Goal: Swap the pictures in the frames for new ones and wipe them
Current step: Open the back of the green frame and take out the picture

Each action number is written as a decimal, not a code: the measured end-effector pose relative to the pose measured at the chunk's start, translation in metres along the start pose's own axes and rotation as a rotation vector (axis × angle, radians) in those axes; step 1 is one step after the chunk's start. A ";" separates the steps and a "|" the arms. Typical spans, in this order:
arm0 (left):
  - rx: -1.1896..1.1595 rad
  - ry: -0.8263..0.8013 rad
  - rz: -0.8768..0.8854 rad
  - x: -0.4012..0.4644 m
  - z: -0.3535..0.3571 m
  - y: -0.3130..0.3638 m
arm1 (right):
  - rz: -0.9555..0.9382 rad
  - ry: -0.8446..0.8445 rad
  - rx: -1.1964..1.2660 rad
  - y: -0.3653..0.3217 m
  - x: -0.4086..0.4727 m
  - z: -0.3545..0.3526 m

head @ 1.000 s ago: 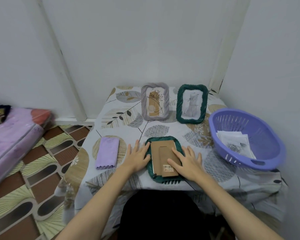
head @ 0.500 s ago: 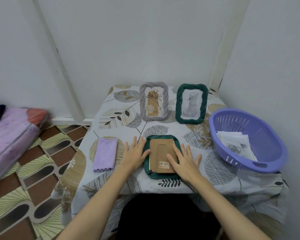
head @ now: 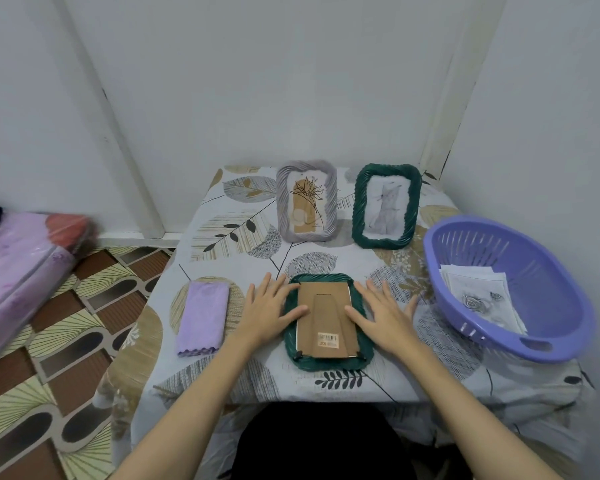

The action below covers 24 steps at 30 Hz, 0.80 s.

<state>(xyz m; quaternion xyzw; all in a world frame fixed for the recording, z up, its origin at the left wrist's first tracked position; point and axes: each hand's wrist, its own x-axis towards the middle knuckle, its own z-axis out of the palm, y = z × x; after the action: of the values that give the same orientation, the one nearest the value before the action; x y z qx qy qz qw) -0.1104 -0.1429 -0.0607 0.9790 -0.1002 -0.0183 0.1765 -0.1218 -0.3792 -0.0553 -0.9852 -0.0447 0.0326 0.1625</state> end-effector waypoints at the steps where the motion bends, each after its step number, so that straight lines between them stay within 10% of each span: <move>1: -0.002 -0.018 -0.003 0.001 0.001 0.000 | -0.005 -0.014 -0.013 0.000 0.003 -0.001; 24: 0.070 -0.211 -0.039 0.015 -0.009 -0.001 | -0.067 -0.161 -0.099 0.005 0.022 -0.003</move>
<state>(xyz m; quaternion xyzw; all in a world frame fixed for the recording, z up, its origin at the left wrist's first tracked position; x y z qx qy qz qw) -0.0951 -0.1418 -0.0523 0.9790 -0.0997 -0.1213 0.1303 -0.0988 -0.3827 -0.0550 -0.9841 -0.0923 0.1037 0.1105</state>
